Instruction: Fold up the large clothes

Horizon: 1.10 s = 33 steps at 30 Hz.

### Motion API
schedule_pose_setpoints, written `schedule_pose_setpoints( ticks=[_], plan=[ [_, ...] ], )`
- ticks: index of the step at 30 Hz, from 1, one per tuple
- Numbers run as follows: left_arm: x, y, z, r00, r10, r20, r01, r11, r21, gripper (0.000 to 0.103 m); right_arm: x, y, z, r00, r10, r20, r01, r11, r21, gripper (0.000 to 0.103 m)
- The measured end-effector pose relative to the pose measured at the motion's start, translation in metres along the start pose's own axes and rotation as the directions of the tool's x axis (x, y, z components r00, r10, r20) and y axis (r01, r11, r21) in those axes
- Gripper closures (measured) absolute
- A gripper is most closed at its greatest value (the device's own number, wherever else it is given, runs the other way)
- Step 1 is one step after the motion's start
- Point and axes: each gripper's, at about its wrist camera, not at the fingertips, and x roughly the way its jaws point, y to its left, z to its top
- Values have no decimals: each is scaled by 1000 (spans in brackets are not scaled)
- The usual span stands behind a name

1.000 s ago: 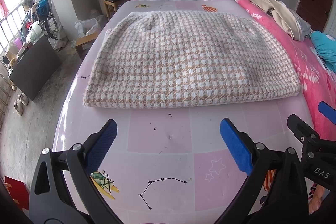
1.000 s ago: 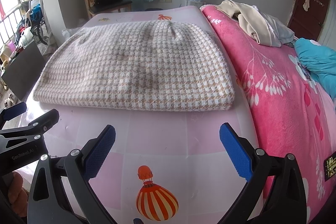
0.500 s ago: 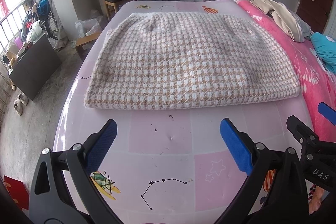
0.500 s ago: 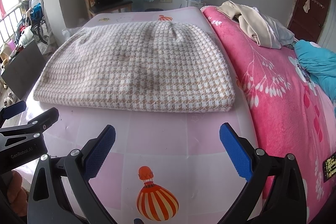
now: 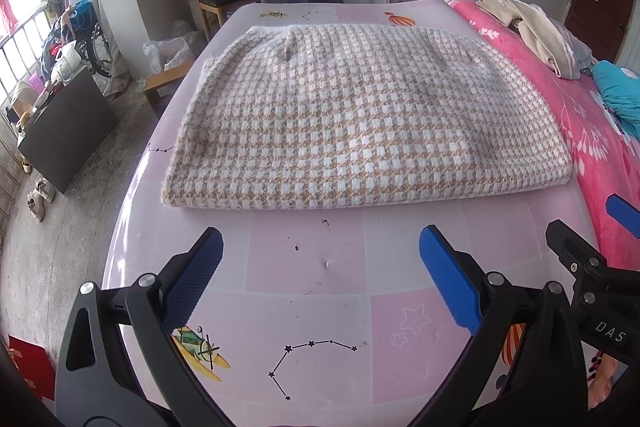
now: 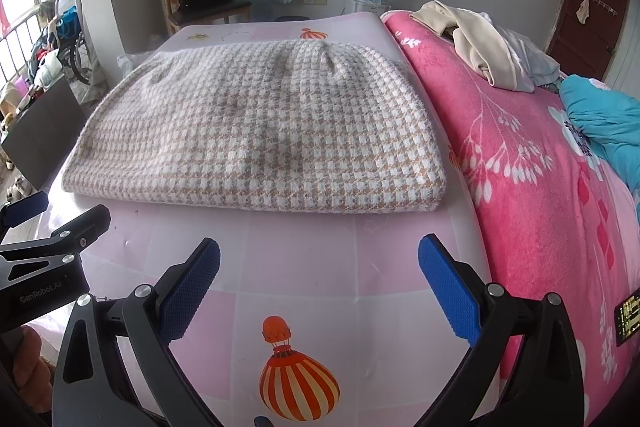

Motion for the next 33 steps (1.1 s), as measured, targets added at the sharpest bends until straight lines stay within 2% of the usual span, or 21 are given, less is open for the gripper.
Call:
schedule_pose_setpoints(
  ticks=[33],
  plan=[
    [0,0,0,1000,0,2,0,1000,-1,8,1,-1,0,1000,-3,-5,2,1000,-5,6]
  ],
)
